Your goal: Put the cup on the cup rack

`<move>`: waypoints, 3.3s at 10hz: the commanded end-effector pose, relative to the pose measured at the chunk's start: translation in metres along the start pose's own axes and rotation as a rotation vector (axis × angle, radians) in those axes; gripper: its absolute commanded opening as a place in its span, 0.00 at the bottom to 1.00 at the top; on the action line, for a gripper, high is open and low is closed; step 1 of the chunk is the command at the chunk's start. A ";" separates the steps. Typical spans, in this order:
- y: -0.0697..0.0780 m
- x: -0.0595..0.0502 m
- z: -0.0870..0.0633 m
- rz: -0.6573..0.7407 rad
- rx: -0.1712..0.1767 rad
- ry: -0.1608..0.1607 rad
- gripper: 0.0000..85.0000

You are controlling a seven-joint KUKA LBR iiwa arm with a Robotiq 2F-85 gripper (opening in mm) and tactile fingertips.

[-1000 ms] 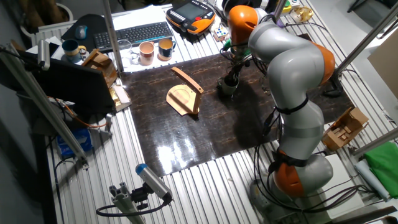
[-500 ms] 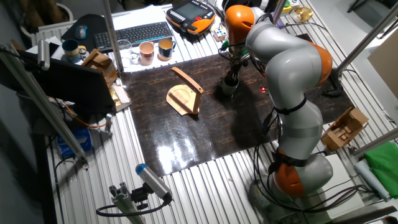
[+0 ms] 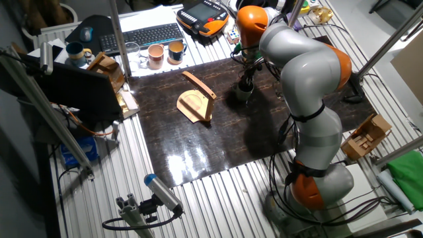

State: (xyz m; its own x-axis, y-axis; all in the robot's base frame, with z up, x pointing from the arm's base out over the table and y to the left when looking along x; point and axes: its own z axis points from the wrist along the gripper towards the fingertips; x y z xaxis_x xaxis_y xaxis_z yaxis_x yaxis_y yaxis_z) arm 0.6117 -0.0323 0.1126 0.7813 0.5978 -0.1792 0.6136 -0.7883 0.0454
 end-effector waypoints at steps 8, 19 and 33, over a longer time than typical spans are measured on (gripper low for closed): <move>0.001 -0.003 -0.001 0.114 0.047 -0.023 0.35; 0.002 -0.011 0.003 0.241 0.099 -0.016 0.34; 0.002 -0.010 0.006 0.308 0.081 -0.029 0.31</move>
State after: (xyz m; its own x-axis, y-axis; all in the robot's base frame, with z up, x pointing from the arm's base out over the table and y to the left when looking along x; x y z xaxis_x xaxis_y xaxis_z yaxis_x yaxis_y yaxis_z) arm 0.6042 -0.0406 0.1084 0.9249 0.3252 -0.1969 0.3363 -0.9414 0.0247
